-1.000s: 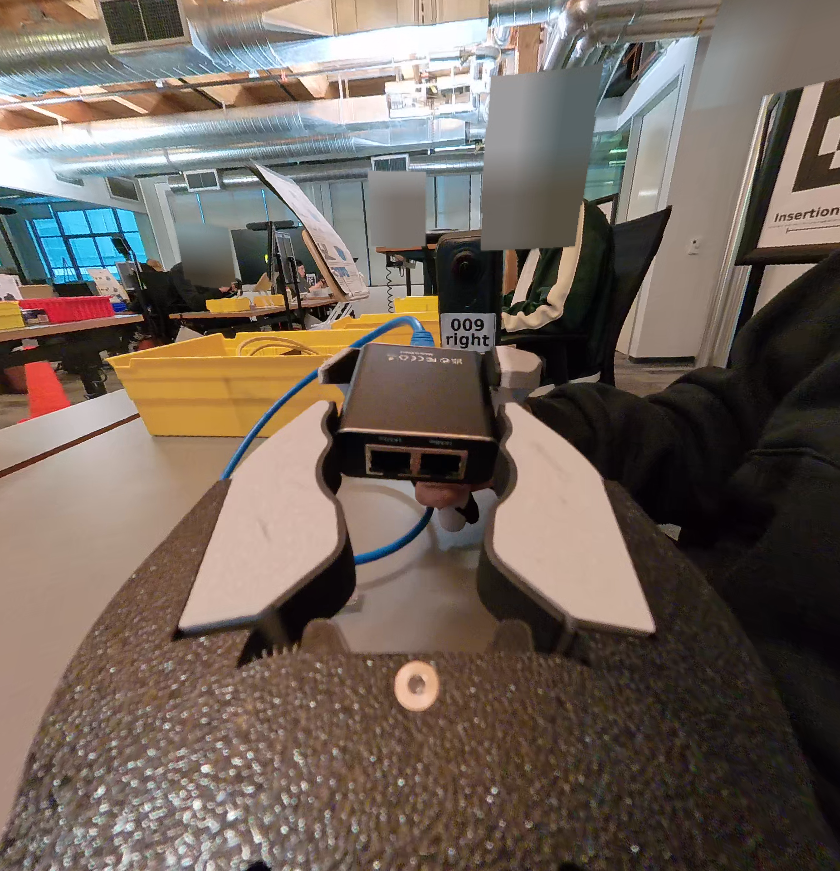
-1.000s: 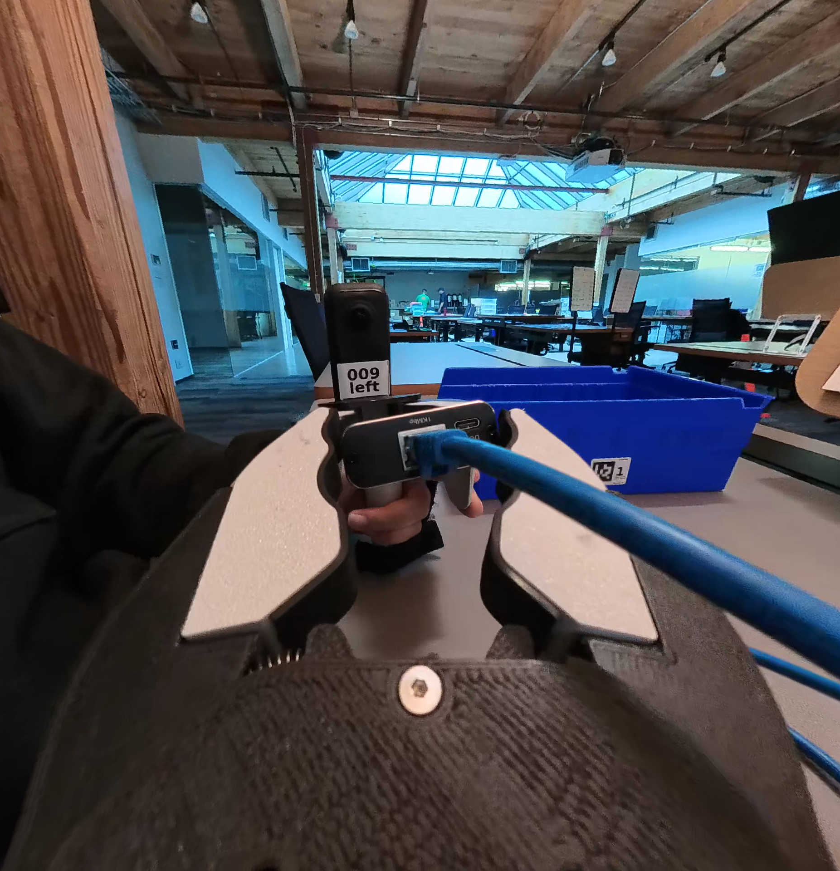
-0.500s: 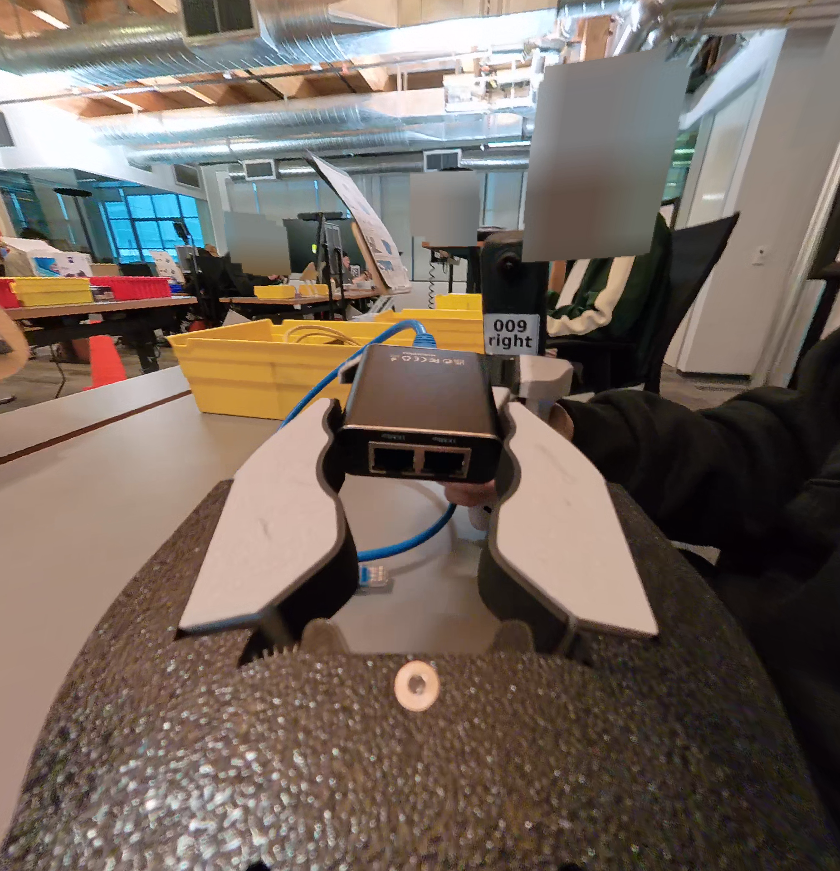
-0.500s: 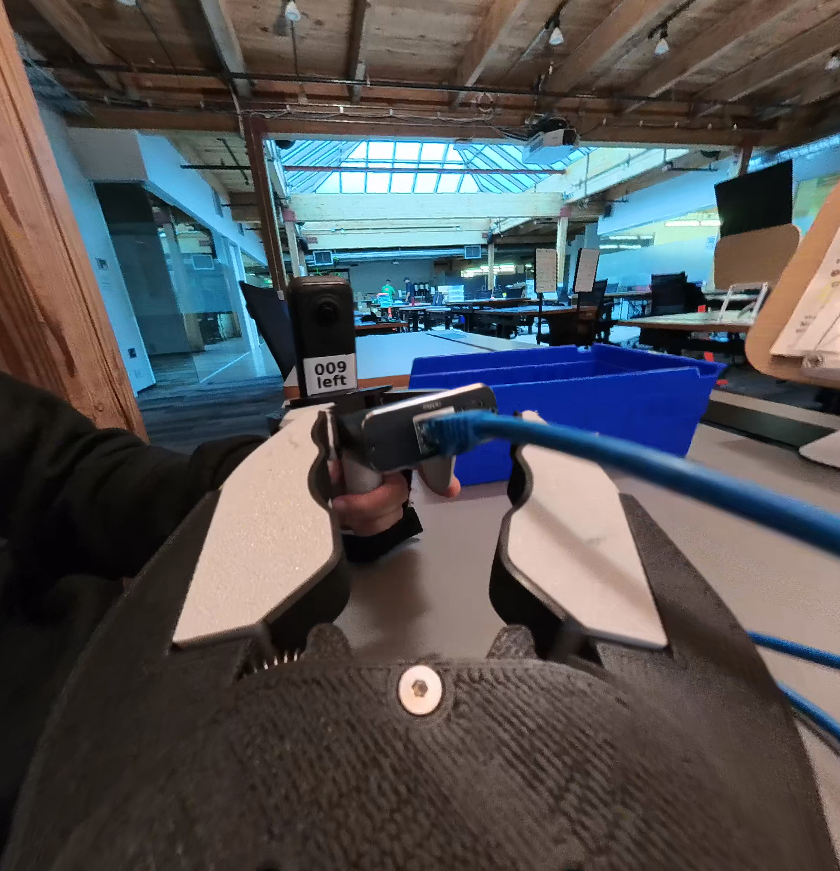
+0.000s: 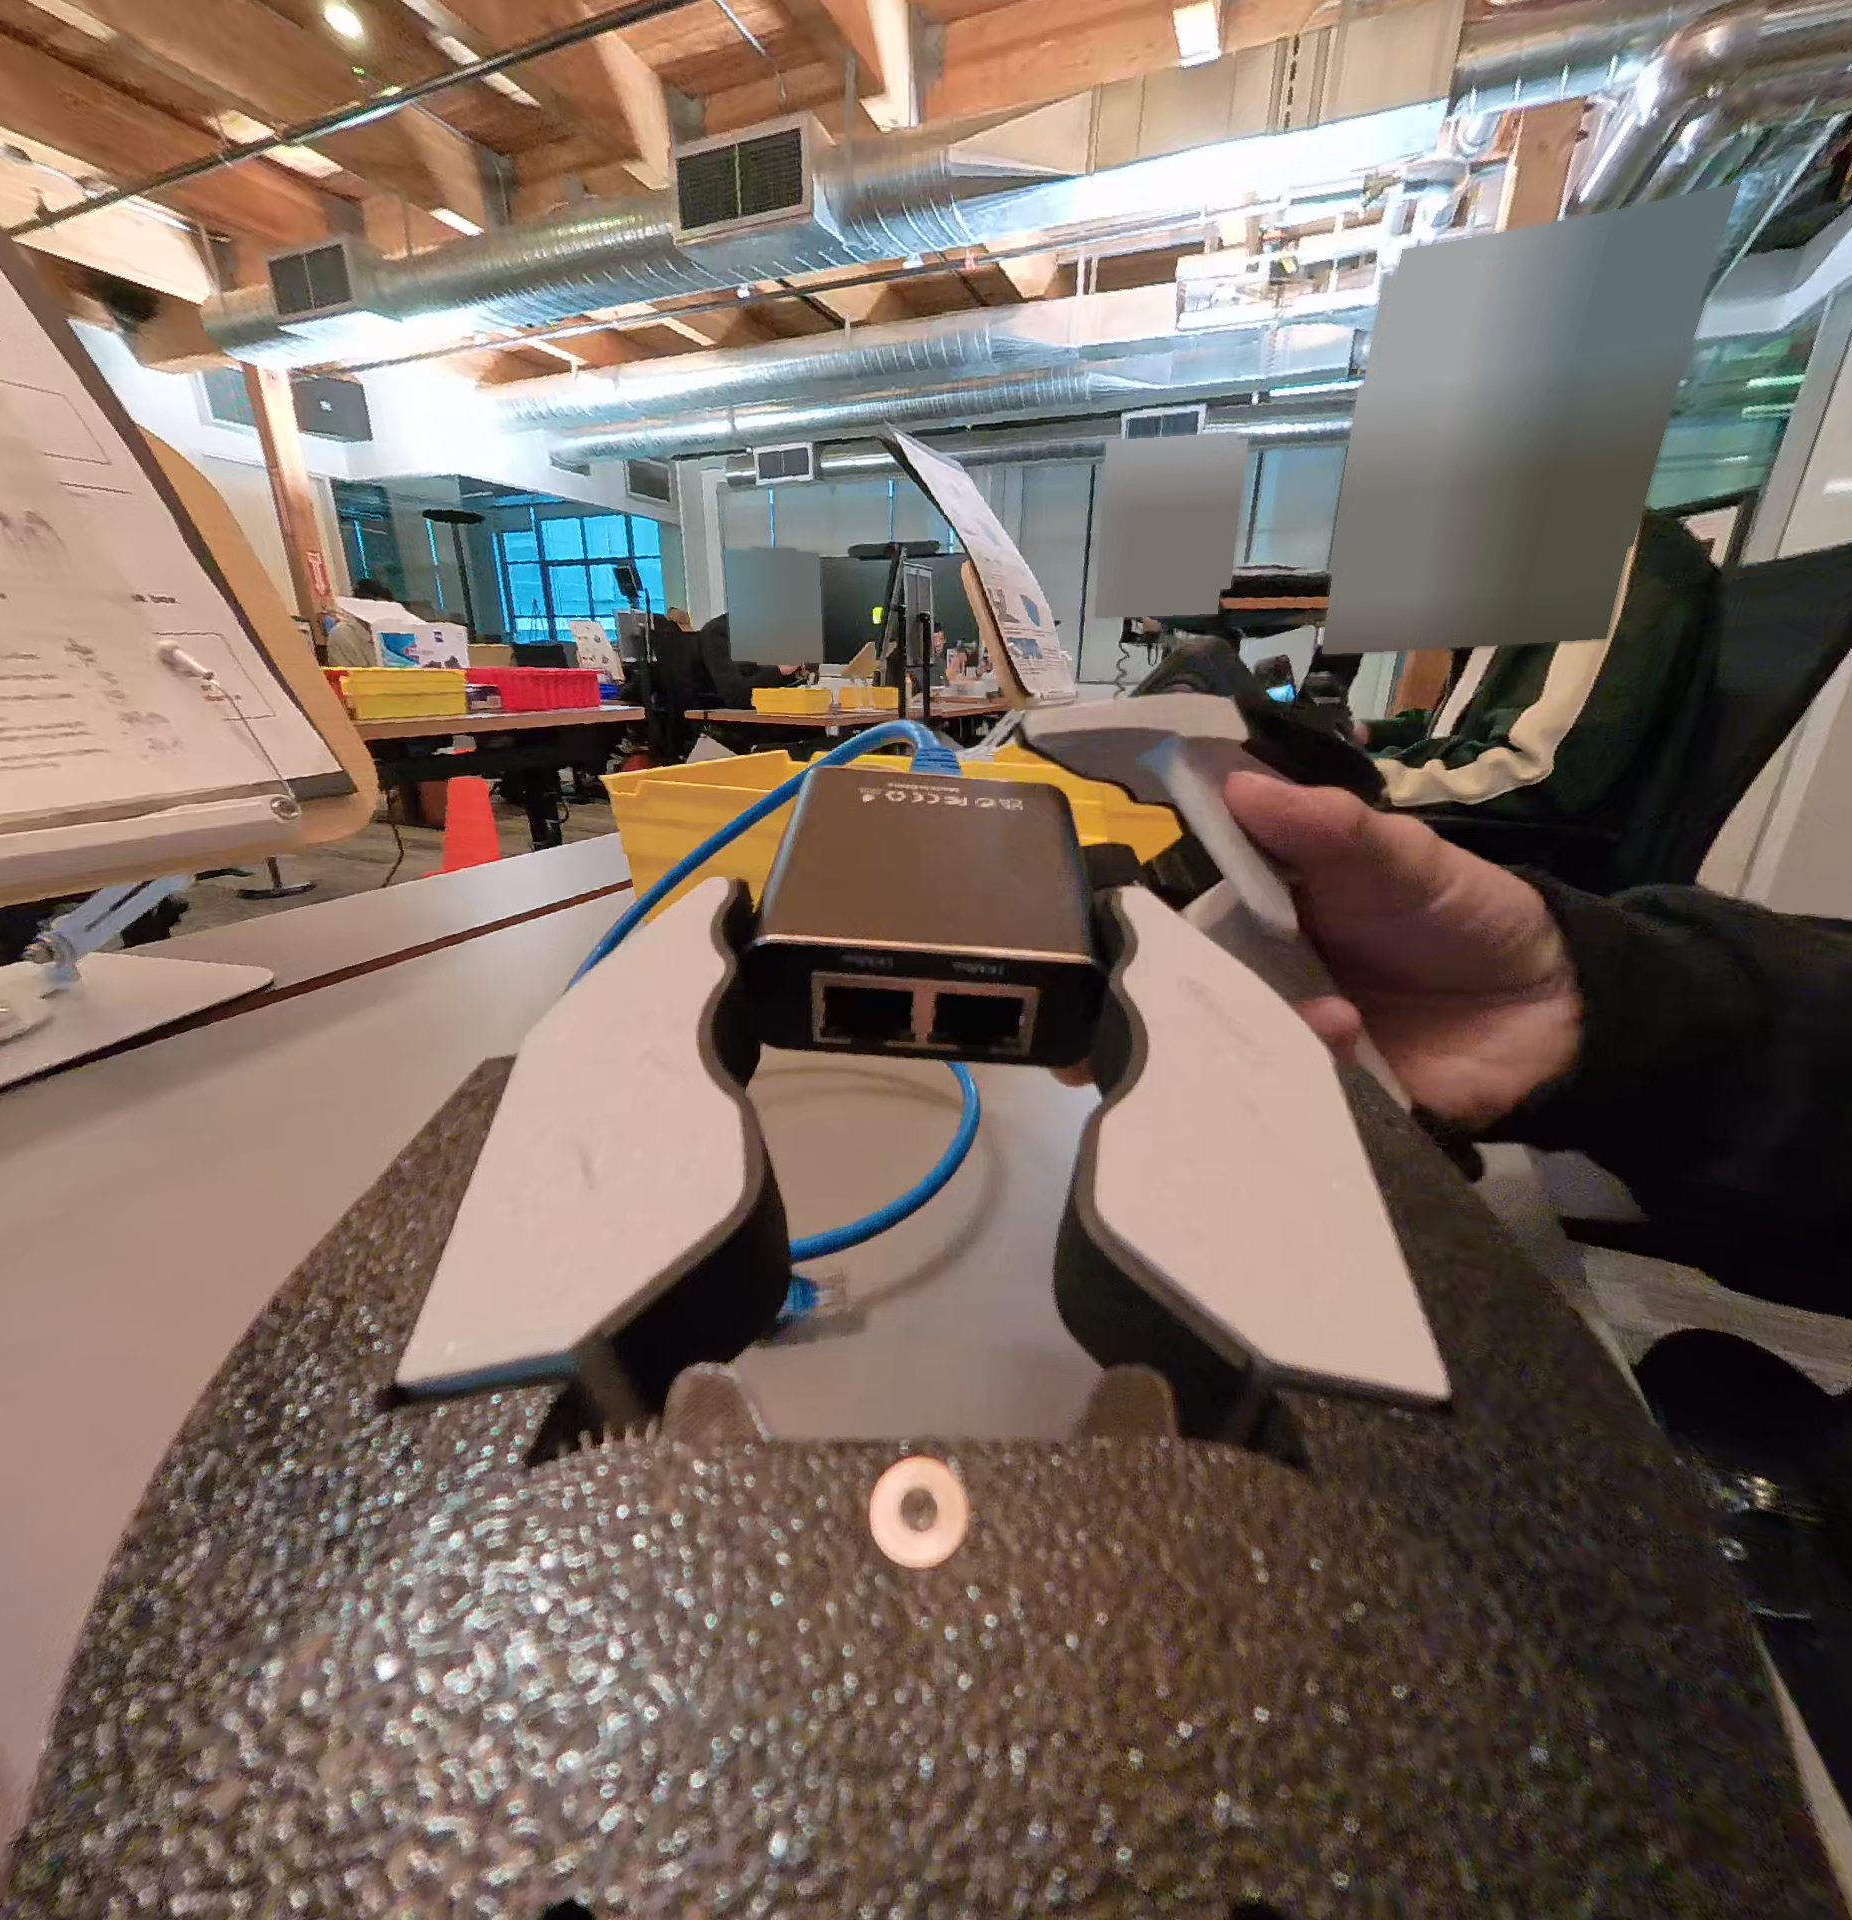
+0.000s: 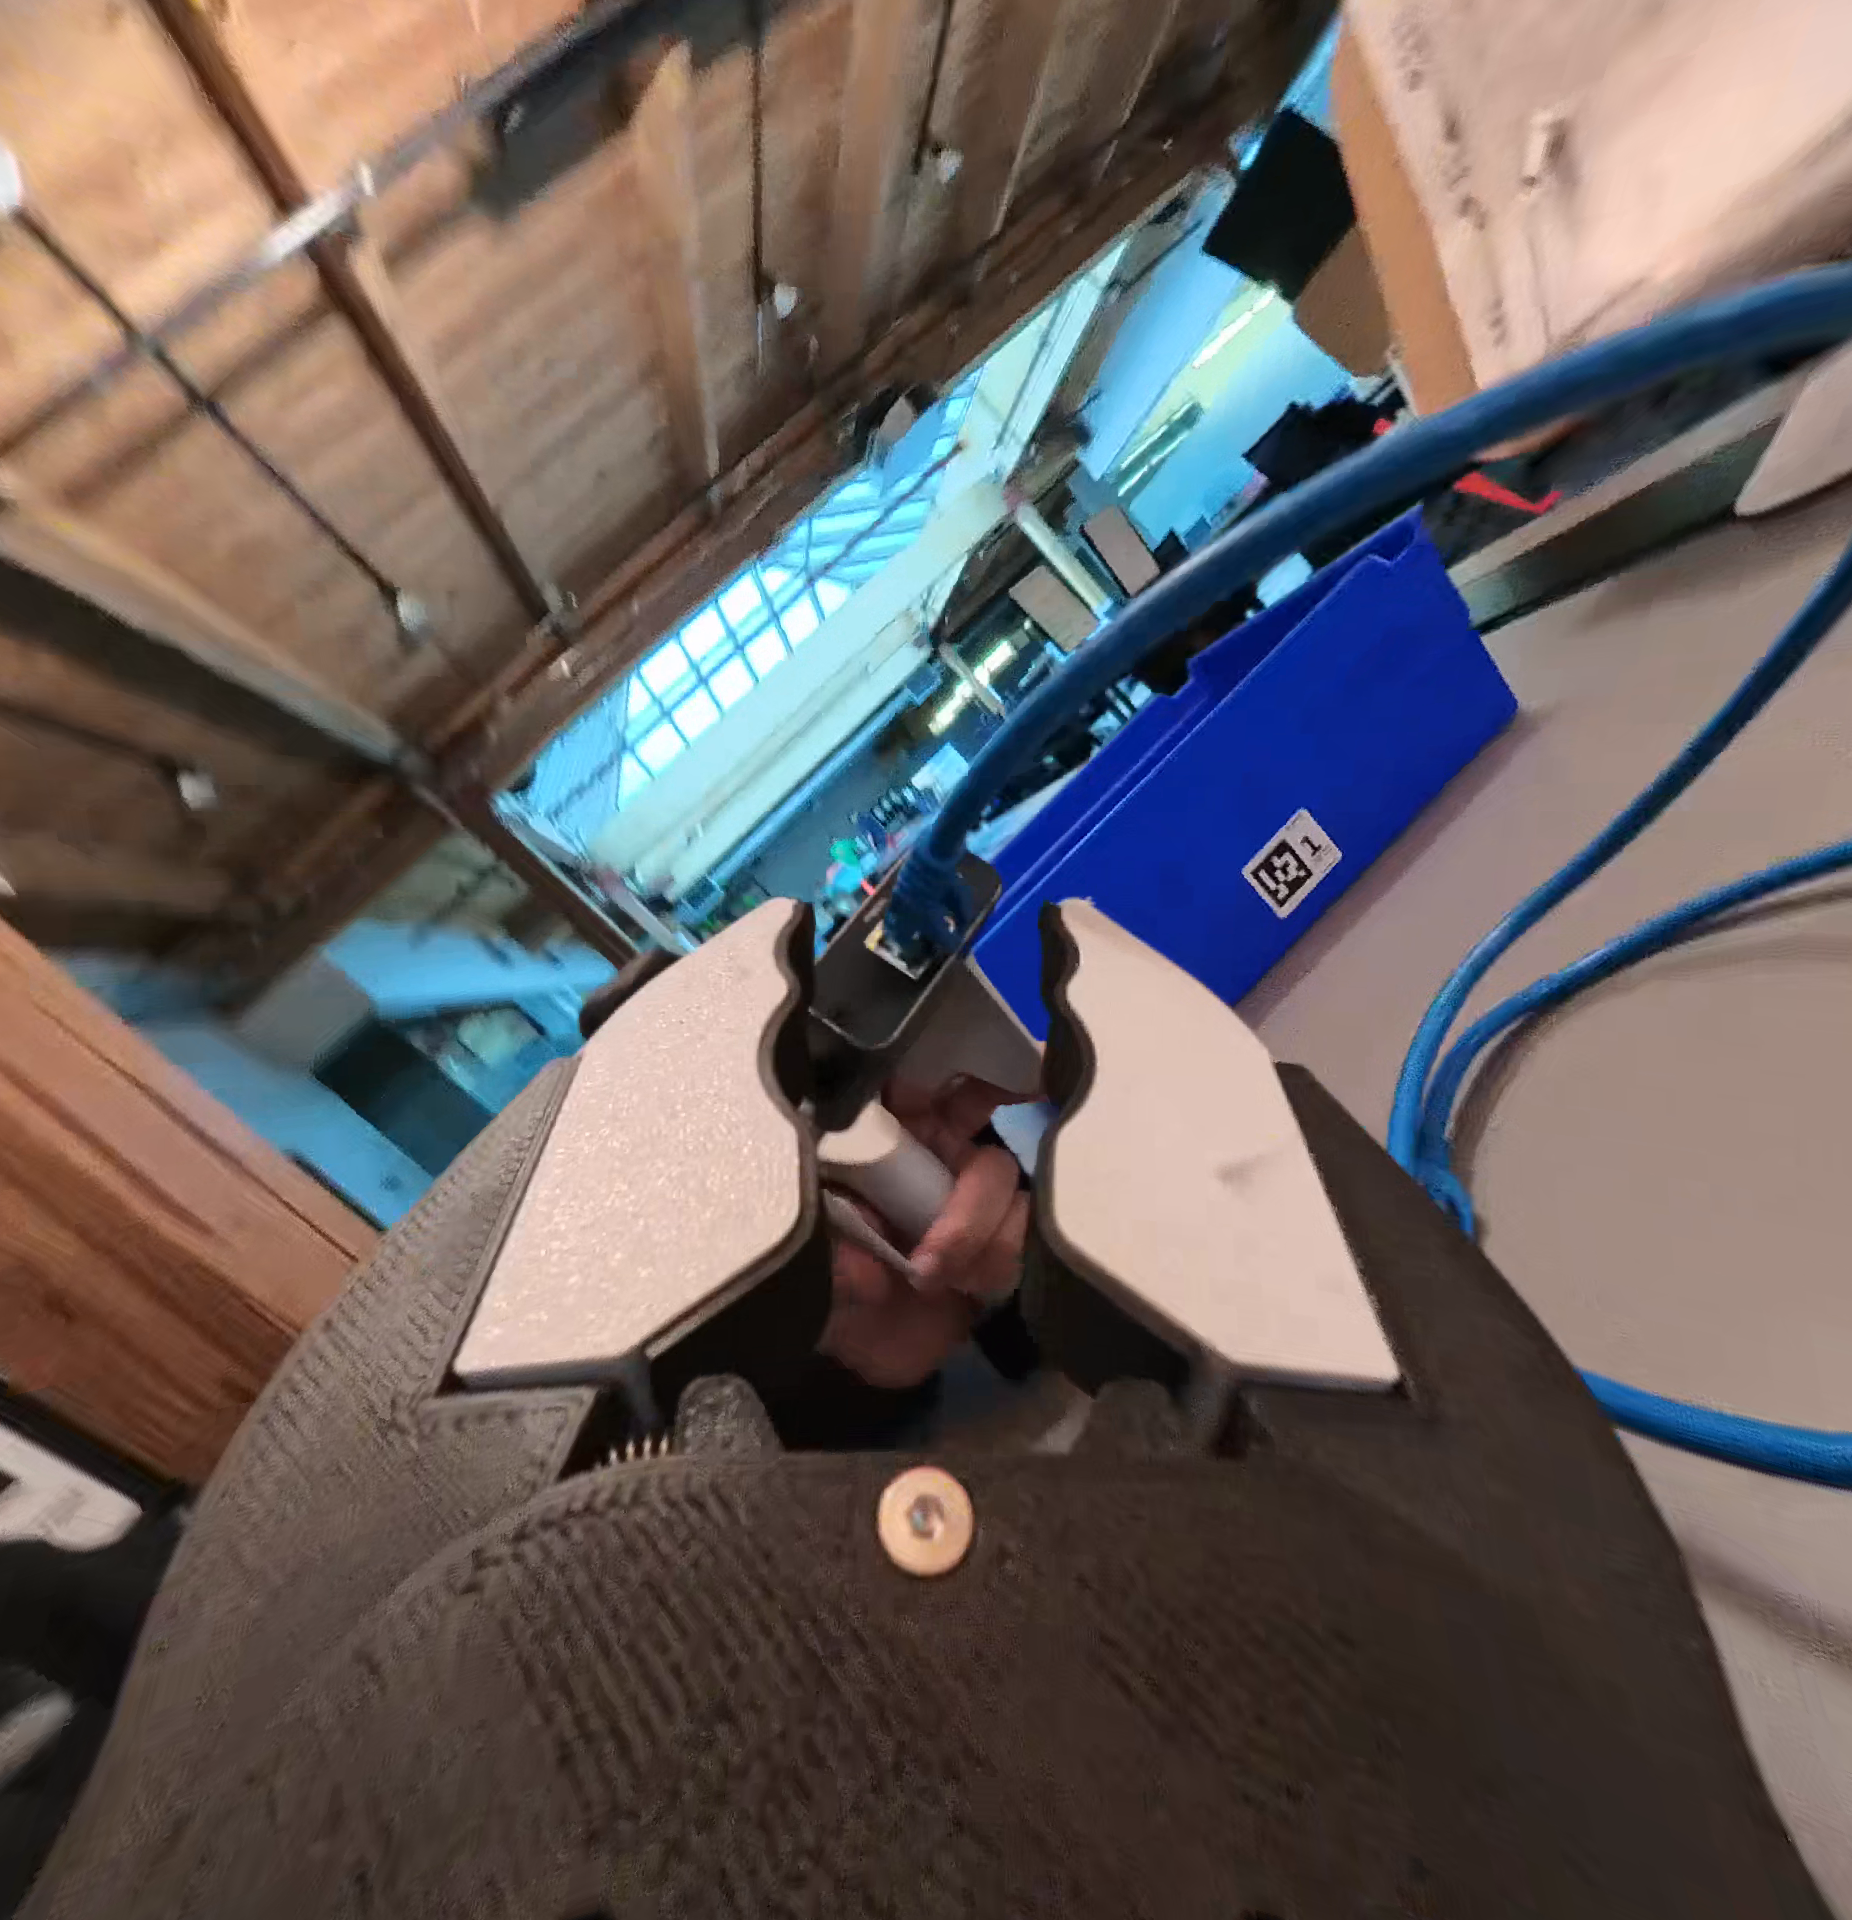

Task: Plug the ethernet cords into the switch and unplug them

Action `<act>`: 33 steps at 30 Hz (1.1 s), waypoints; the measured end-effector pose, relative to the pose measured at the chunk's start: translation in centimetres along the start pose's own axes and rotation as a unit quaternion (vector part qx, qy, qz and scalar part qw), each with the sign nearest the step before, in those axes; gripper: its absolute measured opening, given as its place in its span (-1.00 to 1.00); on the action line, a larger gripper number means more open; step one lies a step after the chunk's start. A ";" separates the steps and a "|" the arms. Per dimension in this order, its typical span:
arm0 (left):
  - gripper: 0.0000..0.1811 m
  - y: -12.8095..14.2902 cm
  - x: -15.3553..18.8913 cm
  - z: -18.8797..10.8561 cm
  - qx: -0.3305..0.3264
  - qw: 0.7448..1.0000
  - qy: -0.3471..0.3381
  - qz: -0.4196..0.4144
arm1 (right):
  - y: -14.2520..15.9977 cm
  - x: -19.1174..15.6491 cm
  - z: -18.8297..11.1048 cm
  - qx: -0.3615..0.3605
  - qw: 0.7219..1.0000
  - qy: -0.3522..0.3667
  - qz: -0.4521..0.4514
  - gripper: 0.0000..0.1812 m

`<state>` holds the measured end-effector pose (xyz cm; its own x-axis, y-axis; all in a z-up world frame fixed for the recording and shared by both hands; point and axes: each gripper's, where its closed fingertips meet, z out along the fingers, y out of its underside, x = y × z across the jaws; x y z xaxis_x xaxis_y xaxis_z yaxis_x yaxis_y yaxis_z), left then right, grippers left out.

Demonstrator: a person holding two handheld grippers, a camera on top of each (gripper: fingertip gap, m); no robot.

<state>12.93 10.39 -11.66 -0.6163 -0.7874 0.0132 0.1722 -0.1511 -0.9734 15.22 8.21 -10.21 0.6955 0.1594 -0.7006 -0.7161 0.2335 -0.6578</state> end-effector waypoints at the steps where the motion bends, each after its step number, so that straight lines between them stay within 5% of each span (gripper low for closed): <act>1: -0.31 0.1 0.1 0.1 -0.005 1.000 -0.001 0.005 | 0.0 0.1 0.0 0.011 1.000 0.004 0.026 -0.56; 14: -0.31 1.1 0.8 0.8 -0.041 0.996 -0.022 0.079 | 1.0 1.0 -0.3 0.074 0.979 0.047 0.183 -0.83; 33: -0.31 1.2 2.3 3.0 -0.081 0.975 -0.042 0.202 | -0.3 1.1 -2.6 0.122 0.973 0.033 0.192 -0.86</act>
<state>14.02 6.55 -12.07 -0.4573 -0.8098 -0.3674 0.2606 0.2730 -0.9260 16.06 5.83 -11.49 0.3678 0.2199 -0.9035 -0.8820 0.3902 -0.2641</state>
